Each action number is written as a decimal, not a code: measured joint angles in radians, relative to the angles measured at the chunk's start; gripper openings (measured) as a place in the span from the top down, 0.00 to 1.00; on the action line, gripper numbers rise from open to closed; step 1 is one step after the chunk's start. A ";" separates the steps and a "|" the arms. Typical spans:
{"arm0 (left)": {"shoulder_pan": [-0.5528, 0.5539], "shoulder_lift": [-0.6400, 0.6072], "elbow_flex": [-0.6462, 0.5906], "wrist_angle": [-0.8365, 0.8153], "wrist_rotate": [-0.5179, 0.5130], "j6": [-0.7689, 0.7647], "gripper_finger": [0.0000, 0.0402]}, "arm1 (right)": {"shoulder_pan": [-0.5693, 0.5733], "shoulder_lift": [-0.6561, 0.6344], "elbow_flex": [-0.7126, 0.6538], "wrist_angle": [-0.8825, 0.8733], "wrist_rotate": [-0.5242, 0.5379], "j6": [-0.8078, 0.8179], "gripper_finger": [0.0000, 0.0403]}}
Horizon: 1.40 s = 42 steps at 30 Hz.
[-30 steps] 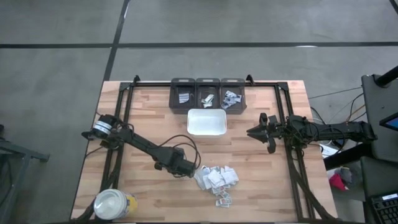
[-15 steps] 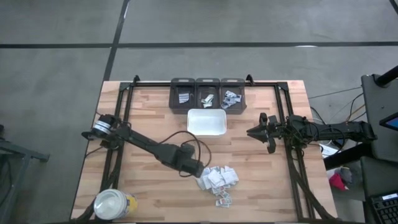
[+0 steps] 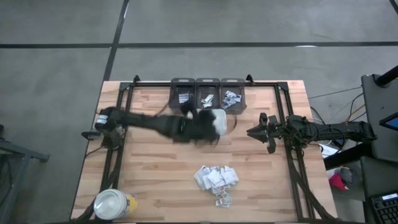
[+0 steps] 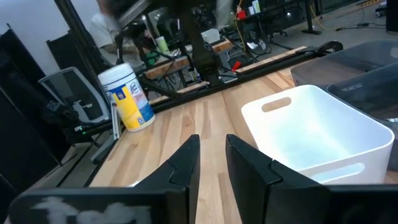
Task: Pick & Place First Aid Supplies
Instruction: Put the green band aid into the middle black bin
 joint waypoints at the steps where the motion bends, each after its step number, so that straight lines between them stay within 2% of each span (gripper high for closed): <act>1: 0.039 0.000 0.013 0.009 0.005 0.060 1.00 | 0.000 0.000 0.000 0.000 0.000 0.000 0.80; 4: 0.165 0.000 0.032 0.061 0.054 0.189 1.00 | 0.000 0.000 0.000 0.000 0.000 0.000 0.79; 7: 0.300 0.000 0.035 0.102 0.160 0.246 1.00 | 0.000 0.000 0.000 0.000 0.000 0.000 0.79; 13: 0.541 0.023 0.029 0.125 0.420 0.219 1.00 | 0.000 0.000 0.000 0.000 0.000 0.000 0.80; 18: 0.669 0.079 0.028 0.131 0.584 0.185 1.00 | 0.000 0.000 0.000 0.000 0.000 0.000 0.82; 22: 0.711 0.146 0.028 0.146 0.688 0.162 1.00 | 0.000 0.000 0.000 0.000 0.001 0.000 0.83; 31: 0.717 0.320 0.053 0.166 0.845 0.130 1.00 | 0.000 0.000 0.000 0.000 0.001 0.000 0.80; 37: 0.718 0.400 0.074 0.164 0.893 0.108 1.00 | 0.000 0.000 0.000 0.000 0.001 0.000 0.78; 42: 0.718 0.422 0.071 0.171 0.906 0.107 1.00 | 0.000 0.000 0.000 0.000 0.001 0.000 0.79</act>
